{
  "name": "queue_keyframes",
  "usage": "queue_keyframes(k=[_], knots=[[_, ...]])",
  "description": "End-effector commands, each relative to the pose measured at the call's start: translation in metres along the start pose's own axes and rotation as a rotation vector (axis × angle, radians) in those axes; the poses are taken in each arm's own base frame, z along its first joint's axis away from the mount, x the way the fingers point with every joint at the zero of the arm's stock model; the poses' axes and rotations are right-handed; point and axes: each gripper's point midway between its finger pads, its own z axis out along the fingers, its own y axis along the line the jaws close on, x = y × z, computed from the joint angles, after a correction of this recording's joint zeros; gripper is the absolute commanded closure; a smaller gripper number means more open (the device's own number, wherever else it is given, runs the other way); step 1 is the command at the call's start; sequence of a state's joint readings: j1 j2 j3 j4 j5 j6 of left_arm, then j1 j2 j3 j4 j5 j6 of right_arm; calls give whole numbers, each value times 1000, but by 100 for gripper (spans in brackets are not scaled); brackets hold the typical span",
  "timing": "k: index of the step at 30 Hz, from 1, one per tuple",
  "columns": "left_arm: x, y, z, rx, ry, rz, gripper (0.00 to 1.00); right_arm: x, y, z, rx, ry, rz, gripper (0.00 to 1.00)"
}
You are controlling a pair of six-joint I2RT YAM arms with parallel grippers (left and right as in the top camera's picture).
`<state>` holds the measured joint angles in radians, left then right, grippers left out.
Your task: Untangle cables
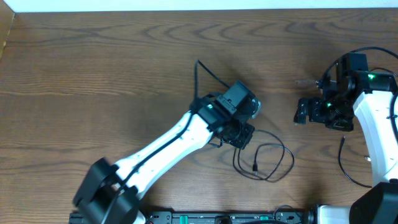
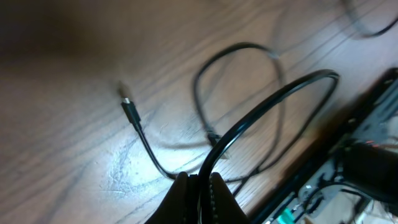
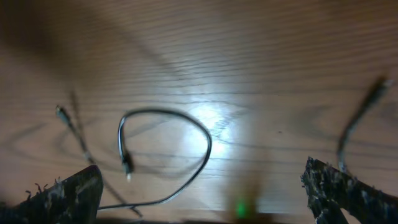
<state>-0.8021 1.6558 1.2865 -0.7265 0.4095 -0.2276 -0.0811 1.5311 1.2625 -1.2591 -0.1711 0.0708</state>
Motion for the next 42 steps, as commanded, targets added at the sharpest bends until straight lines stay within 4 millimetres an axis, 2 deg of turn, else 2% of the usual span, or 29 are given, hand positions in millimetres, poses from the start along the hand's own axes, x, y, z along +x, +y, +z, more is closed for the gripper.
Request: queue_keyframes(k=[1,4,7,9,11,14,21,31,33,38,42], knots=[[-14,7,-24,-40,-100,12,92,3,33,-2,-183,3,-128,1],[-24,15,-34,-84,-158,7,92,8,69,-13,-404,-20,-303,1],[-29,23,-37,-113,-179,-18,92,15,92,-26,-563,-52,-433,1],[-32,33,-40,-149,-195,-32,92,20,101,-32,-626,-69,-501,1],[-35,45,-43,-193,-213,-70,93,21,101,-32,-628,-71,-518,1],[-39,48,-46,-170,-227,-120,92,22,103,-32,-629,-70,-532,4],[-40,13,-52,111,-195,-38,93,19,108,-30,-622,-92,-593,18],[-38,-7,-68,342,-172,-10,93,17,108,-29,-617,-103,-598,17],[-37,-12,-72,388,-168,6,93,17,108,-29,-617,-103,-598,22],[-35,-30,-81,500,-167,52,93,17,108,-29,-617,-102,-598,41],[-38,-39,-87,561,-179,82,92,17,108,-29,-618,-102,-599,41]])
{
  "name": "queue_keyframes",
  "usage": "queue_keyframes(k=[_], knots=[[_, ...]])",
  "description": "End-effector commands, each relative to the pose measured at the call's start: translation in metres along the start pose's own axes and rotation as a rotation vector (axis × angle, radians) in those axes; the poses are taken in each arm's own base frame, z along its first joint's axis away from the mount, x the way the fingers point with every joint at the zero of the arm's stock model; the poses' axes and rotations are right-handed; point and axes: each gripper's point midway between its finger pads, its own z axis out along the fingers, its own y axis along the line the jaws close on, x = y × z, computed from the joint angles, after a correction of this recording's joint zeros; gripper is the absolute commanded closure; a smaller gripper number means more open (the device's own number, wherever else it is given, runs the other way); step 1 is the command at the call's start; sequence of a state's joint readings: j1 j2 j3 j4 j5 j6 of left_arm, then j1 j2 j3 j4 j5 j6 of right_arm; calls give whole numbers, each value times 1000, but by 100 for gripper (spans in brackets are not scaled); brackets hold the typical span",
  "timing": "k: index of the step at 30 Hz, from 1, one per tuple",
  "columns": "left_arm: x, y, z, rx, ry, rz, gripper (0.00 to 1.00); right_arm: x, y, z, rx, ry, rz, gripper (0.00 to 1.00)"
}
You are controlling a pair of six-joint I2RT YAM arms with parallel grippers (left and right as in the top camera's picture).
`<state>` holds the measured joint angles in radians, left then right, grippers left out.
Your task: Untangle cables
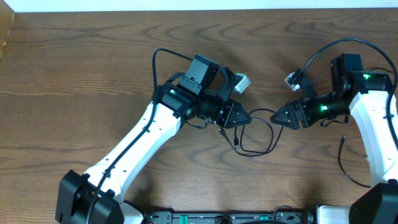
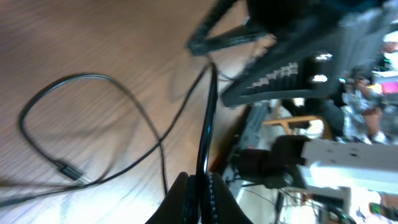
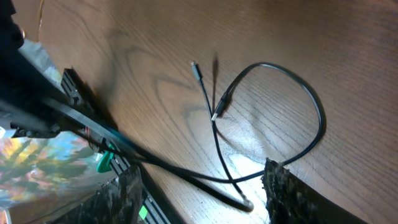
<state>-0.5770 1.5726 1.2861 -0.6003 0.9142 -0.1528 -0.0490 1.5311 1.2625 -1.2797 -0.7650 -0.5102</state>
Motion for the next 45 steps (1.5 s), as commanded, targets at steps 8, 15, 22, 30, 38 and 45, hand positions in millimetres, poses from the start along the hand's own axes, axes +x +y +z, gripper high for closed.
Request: queue_keyframes(k=[8,15,22,30,38,45], knots=[[0,-25,-5,134,1,55,92,-1,5,2,-20,-5,-16,59],[-3,-27,-7,149,-10,67,93,-1,6,2,-22,-2,-18,72],[-9,-17,-15,133,-36,48,93,-1,5,2,-22,-2,-19,89],[-10,-16,-16,130,-39,43,92,-1,5,2,-21,-2,-19,99],[-7,-5,-15,71,-33,16,48,0,4,2,-11,4,-18,99],[24,70,-26,-365,36,-128,46,-1,-31,0,178,17,106,99]])
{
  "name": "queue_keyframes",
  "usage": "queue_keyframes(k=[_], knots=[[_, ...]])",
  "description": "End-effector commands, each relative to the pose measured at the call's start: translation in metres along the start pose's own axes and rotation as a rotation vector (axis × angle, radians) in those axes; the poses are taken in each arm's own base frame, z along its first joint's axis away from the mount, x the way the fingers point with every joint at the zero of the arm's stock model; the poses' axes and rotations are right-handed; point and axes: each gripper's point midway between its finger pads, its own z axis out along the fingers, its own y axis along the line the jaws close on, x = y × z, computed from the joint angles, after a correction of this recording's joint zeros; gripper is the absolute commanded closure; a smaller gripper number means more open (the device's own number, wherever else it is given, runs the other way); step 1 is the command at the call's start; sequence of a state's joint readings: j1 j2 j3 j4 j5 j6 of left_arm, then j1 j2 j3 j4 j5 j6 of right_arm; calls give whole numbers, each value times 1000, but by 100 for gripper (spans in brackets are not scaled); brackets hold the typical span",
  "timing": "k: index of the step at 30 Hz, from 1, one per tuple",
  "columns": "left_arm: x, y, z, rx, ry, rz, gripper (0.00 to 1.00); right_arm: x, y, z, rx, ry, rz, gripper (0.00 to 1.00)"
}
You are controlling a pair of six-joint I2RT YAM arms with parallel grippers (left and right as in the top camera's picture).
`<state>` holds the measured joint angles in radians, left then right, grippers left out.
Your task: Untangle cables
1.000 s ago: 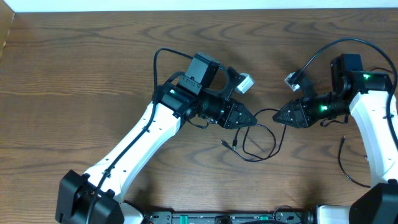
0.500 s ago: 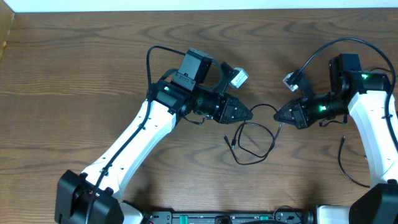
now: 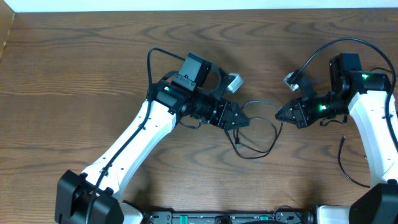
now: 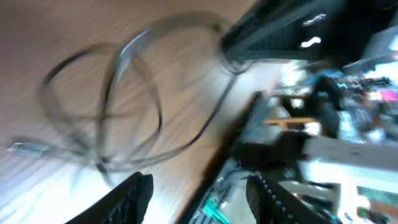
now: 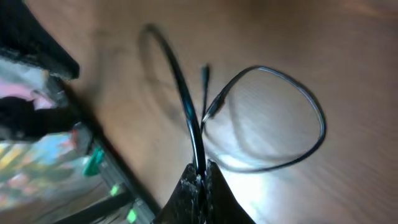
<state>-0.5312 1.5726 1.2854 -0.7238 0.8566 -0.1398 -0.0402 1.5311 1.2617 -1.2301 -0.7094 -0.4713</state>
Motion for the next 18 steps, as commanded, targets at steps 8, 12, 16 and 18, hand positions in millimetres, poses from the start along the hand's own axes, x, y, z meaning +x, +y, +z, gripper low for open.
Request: queue_keyframes(k=[8,12,16,18], knots=[[43,102,-39,-640,96,-130,46,-30,-79,-41,509,-82,195,99],[44,102,-39,-639,98,-131,46,-68,-78,-102,661,-207,177,99],[44,102,-39,-639,99,-132,46,-104,-65,-189,854,-396,165,99],[44,102,-39,-639,98,-135,46,-115,-58,-237,962,-505,183,99]])
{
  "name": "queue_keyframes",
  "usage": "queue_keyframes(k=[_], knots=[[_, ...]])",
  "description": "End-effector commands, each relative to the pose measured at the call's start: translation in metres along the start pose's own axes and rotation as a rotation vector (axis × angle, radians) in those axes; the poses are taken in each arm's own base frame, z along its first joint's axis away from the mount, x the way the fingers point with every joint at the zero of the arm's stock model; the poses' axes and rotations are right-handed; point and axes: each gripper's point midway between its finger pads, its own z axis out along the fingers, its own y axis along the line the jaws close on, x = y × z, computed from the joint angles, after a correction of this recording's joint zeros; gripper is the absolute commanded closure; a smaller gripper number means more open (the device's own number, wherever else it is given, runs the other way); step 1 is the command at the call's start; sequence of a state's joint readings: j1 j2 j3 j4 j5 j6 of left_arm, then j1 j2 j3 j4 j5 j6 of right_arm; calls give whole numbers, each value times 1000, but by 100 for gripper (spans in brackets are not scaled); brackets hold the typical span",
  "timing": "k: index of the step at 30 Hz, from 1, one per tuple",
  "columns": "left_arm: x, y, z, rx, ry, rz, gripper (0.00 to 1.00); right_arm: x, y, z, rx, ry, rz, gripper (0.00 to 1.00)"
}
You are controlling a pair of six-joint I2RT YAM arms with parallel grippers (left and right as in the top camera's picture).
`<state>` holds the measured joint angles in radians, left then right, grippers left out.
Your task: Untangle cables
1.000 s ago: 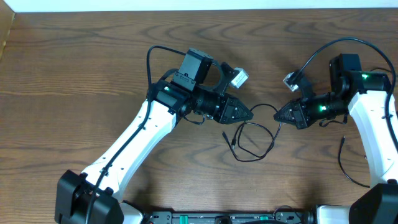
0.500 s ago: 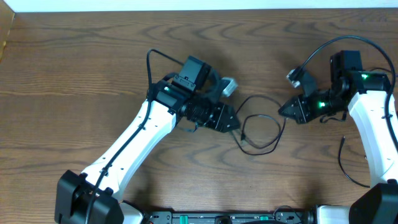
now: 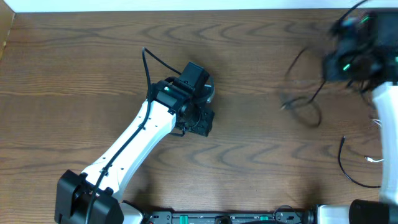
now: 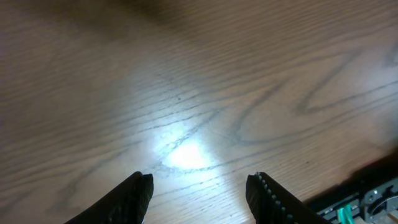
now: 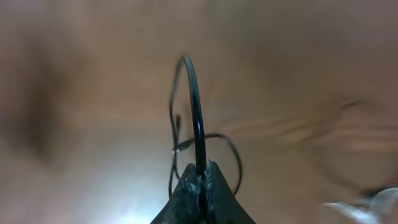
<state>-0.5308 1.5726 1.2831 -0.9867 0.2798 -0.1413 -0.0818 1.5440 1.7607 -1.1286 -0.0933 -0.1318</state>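
A thin black cable (image 3: 303, 99), blurred, trails in loose loops at the far right of the table. My right gripper (image 5: 199, 177) is shut on it. The cable rises from the fingers as an arch (image 5: 196, 118), with thinner loops dangling behind. In the overhead view the right gripper (image 3: 334, 67) is a blur near the far right corner. My left gripper (image 4: 199, 199) stands open over bare wood with nothing between its fingers. In the overhead view the left gripper (image 3: 201, 121) sits near the table's middle, well left of the cable.
A second dark cable (image 3: 344, 165) with a white end lies by the right edge, near the front. The left arm's own lead (image 3: 147, 65) arches up behind its wrist. A pale wall runs along the table's far edge (image 3: 186, 9).
My right gripper, shut on the cable, has moved from mid-right to the far right corner, and the cable loops have left the middle. My left gripper now looks down on bare wood.
My left gripper was first shut on the black cable over loops at mid-table, with the right one open. Then the two grippers faced each other across the loops. Then the left was open and the right shut on the cable, which now hangs at the far right.
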Motion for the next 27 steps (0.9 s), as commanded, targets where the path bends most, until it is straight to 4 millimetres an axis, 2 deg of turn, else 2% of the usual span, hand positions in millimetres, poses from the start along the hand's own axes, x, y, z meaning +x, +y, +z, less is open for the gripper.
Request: queue_keyframes(k=[1,3,5,9,14,17,24,27], knots=[[0,6,-3,-29,-14,-8,46,-46,-56,-70,279,-191,108,99],[0,6,-3,-29,-14,-16,46,-62,-79,-105,388,-282,170,99],[0,6,-3,-28,-14,-24,46,-69,-100,-134,474,-346,220,99],[0,6,-3,-28,-14,-41,46,-62,-124,-148,533,-351,267,99],[0,5,-3,-28,-14,-41,46,-41,-157,-135,586,-282,359,99],[0,5,-3,-28,-14,-41,46,-28,-180,-121,616,-245,428,99],[0,5,-3,-28,-13,-49,46,-8,-217,-91,643,-164,537,99],[0,5,-3,-28,-14,-49,46,-1,-226,-78,625,-136,560,99]])
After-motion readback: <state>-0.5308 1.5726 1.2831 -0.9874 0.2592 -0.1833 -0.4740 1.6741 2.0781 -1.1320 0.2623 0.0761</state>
